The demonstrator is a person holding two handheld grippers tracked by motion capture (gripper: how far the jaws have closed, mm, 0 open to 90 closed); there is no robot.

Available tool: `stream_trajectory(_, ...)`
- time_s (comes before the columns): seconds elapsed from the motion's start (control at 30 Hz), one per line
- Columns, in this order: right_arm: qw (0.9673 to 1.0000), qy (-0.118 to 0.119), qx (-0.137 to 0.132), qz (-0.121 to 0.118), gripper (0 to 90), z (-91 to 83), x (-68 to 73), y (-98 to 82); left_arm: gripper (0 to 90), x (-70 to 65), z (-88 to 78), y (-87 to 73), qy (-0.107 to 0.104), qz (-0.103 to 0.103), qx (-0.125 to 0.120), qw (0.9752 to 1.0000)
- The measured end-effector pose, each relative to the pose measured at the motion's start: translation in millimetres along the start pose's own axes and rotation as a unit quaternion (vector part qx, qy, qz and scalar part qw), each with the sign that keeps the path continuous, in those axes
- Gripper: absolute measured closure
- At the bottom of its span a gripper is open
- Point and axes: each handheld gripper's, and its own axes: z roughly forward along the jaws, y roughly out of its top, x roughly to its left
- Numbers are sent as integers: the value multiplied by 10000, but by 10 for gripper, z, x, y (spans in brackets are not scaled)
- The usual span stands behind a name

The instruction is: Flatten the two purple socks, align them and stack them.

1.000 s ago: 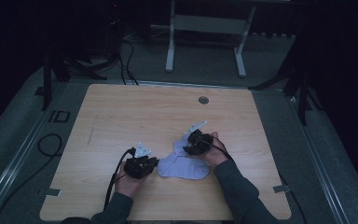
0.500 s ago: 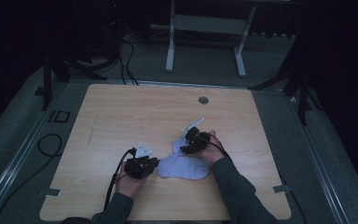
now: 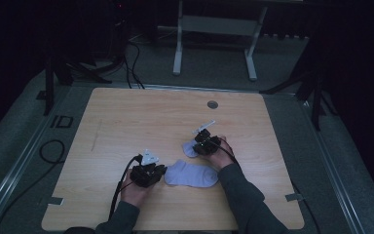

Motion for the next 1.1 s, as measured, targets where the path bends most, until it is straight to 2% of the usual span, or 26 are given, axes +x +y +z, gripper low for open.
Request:
stream_trajectory(0.1,9990,209,-87,385,858,1,-71,-16,808,1,-2,-1,-3,-1,-1,10000)
stream_trajectory(0.23,9983,240,-213,483,858,-60,-109,-57,807,12,-6,0,-3,-9,-1,10000)
stream_trajectory(0.67,9952,290,-788,501,858,-524,-153,-152,807,9,-4,-1,11,-18,13,10000)
stream_trajectory(0.93,9909,378,-1186,510,857,-833,-156,-237,806,11,-10,-1,27,-5,5,10000)
stream_trajectory(1.1,9870,476,-1449,511,856,-1029,-130,-284,806,3,1,-3,18,-22,2,10000)
